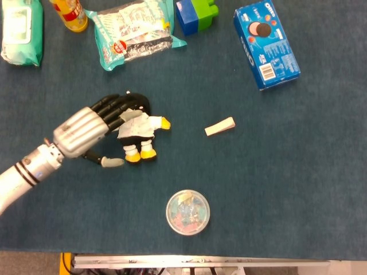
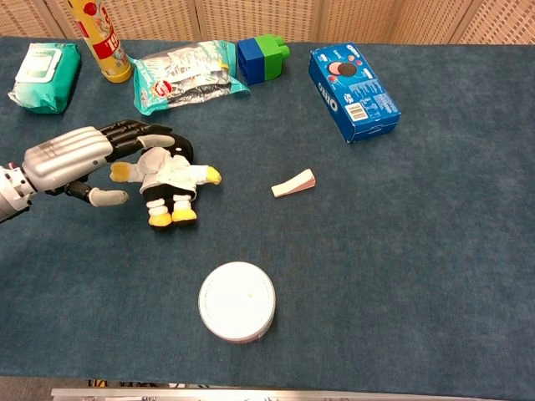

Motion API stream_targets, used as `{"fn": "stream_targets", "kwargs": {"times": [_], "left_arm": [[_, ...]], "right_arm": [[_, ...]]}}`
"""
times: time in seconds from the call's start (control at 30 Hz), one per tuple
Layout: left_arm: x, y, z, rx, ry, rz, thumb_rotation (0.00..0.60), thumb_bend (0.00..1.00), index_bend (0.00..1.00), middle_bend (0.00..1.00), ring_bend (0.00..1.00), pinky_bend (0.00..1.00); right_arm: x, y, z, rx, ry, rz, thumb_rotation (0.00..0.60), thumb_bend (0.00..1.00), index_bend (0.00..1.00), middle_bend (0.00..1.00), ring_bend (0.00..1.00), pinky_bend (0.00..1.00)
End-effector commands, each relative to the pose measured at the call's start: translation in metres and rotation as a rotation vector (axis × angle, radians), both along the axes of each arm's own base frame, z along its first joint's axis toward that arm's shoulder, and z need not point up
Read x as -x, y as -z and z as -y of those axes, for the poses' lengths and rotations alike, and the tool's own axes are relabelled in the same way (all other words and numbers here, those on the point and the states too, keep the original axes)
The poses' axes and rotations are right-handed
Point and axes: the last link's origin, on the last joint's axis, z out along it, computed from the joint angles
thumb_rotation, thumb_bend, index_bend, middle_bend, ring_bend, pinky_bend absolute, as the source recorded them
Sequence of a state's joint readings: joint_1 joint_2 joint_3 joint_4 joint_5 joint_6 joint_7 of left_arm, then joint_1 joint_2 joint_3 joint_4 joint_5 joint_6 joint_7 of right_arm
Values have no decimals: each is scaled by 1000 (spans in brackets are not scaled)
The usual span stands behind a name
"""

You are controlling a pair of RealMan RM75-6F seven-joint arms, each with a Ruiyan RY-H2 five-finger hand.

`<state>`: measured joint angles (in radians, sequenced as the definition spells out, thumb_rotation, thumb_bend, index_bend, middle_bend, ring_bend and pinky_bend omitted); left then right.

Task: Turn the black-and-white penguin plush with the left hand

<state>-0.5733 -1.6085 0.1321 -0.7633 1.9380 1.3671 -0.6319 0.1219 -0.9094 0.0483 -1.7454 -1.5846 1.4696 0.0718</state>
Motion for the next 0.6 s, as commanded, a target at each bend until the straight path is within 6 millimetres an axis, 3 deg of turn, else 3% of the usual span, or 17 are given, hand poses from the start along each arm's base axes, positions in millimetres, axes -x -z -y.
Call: {"fn": "stream_targets", "kwargs": {"times": [0.03,0.33,0.6], "left_arm": [[-3,8,-10,10,-16,-4,0,48,0,0,0,0],[-5,18,-34,64,-191,5,0,48,0,0,0,0],[-19,21,-53,132,-347,90,0,48,4,0,0,0]], "right_arm": [[0,-1,-1,2,0,-2,600,0,0,0,0,0],[4,-4,-3,14,3,-4,600,0,0,0,0,0],[8,-6,-5,23,9,-6,600,0,0,0,0,0]]}}
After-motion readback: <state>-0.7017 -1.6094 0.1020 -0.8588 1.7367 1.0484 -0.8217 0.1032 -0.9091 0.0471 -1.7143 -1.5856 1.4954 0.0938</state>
